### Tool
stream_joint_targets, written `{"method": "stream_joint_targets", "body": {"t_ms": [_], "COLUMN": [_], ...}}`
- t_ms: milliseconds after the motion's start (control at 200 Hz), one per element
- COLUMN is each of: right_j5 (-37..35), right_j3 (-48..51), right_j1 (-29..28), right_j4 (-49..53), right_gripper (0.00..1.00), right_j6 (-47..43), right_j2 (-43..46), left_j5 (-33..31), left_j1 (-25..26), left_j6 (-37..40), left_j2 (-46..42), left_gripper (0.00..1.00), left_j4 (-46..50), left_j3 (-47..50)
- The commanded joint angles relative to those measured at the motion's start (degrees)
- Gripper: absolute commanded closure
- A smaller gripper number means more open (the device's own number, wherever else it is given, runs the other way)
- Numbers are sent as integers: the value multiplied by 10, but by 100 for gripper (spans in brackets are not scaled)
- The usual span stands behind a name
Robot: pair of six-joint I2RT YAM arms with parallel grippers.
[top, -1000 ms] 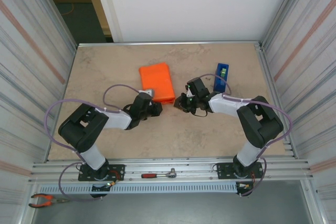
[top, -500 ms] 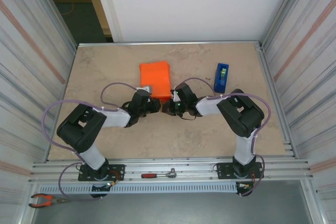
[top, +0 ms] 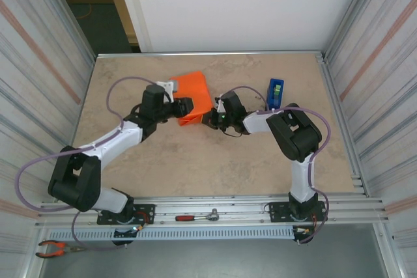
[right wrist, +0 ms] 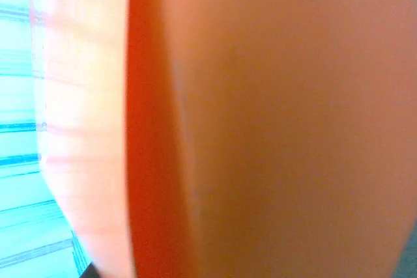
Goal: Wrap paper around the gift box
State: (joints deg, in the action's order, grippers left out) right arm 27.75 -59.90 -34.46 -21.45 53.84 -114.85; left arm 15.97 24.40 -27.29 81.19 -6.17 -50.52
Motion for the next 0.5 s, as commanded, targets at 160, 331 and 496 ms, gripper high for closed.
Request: {"method": "stream_joint_targets", "body": {"t_ms": [160, 331, 496], "right_j5": [20, 21, 27], "right_j3": [-7, -8, -10], "right_j1": [10, 20, 28], "right_j4": [-22, -29, -38], "right_gripper": [100, 100, 100], "right_j6": [15, 22, 31], "right_j2": [-12, -12, -16], "left_j5": [58, 22, -10], "left_j1": [-14, -7, 8], "left_j6": [229, 369, 482], "left_j2": [53, 74, 98], "left_gripper": [36, 30, 27], "left_j4": [210, 216, 262], "left_j3": [-133, -140, -155]}}
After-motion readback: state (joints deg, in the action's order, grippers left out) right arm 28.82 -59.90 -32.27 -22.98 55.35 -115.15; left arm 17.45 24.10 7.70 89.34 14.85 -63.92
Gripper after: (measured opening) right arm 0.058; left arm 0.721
